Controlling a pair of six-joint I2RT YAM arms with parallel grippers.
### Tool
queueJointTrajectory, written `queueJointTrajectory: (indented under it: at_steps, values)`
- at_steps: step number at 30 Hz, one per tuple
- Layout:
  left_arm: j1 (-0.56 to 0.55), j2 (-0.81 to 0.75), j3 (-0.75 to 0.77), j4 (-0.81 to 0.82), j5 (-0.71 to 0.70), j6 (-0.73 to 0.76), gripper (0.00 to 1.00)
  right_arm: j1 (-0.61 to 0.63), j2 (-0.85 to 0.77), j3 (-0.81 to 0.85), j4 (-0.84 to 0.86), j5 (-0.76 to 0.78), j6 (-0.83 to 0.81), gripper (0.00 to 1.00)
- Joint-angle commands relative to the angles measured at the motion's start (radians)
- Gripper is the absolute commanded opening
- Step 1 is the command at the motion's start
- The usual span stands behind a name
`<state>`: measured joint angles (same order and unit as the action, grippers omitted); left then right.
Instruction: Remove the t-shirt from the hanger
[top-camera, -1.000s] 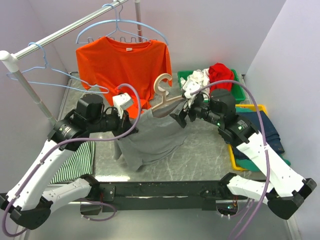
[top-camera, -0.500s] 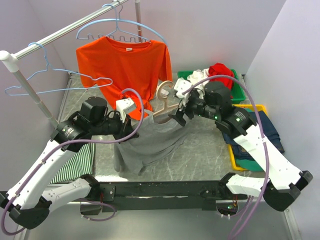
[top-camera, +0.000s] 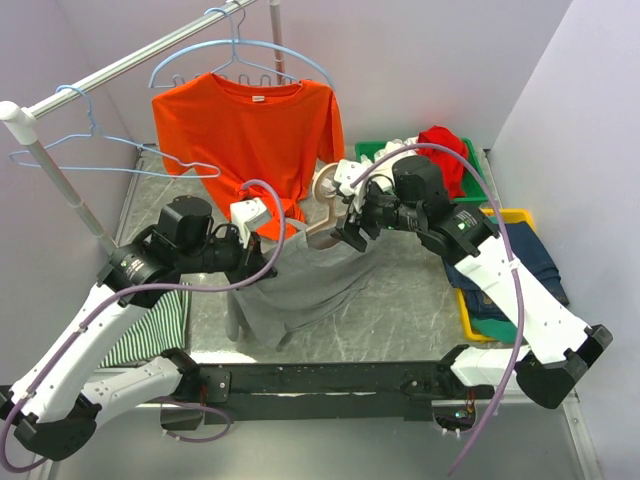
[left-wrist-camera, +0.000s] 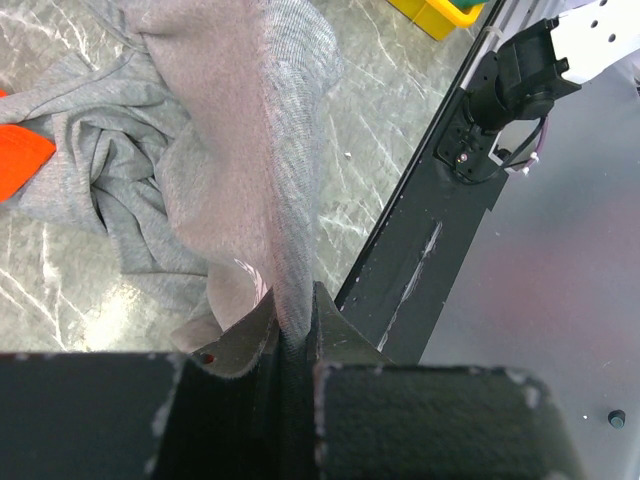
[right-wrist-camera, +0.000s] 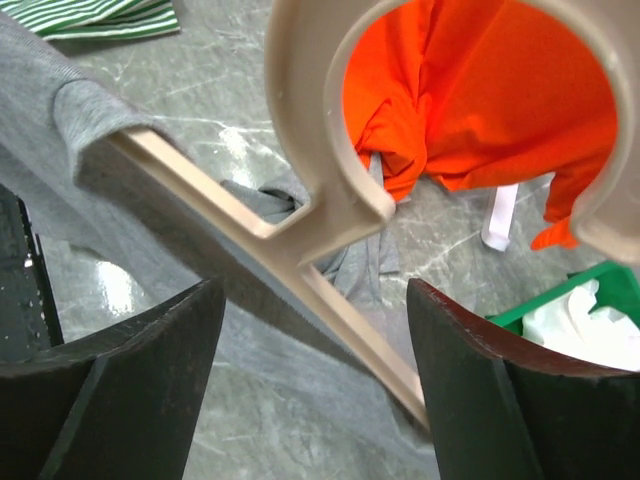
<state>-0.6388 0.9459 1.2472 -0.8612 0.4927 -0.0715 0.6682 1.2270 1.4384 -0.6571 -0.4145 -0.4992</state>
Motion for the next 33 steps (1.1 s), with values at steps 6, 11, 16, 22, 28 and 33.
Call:
queueJointTrajectory:
  at_steps: [6, 11, 16, 22, 28, 33]
  values:
    - [-0.007, -0.025, 0.018, 0.034, 0.015, -0.010, 0.01, 0.007, 0.060, 0.054, 0.069, 0.020, -0.001, 0.68]
    - [-0.009, -0.024, 0.015, 0.040, 0.003, -0.017, 0.01, 0.005, 0.062, 0.047, 0.096, 0.054, 0.017, 0.52]
    - [-0.009, -0.013, 0.026, 0.027, -0.080, -0.036, 0.08, 0.021, 0.014, -0.002, 0.158, 0.141, 0.040, 0.09]
    - [-0.009, -0.010, 0.014, 0.048, -0.134, -0.073, 0.17, 0.034, -0.070, -0.096, 0.218, 0.224, 0.041, 0.00]
    - [-0.009, -0.022, 0.018, 0.088, -0.226, -0.111, 0.58, 0.036, -0.165, -0.160, 0.211, 0.241, -0.004, 0.00]
    - [-0.010, -0.047, 0.015, 0.136, -0.359, -0.132, 0.81, 0.034, -0.245, -0.182, 0.130, 0.194, -0.048, 0.00]
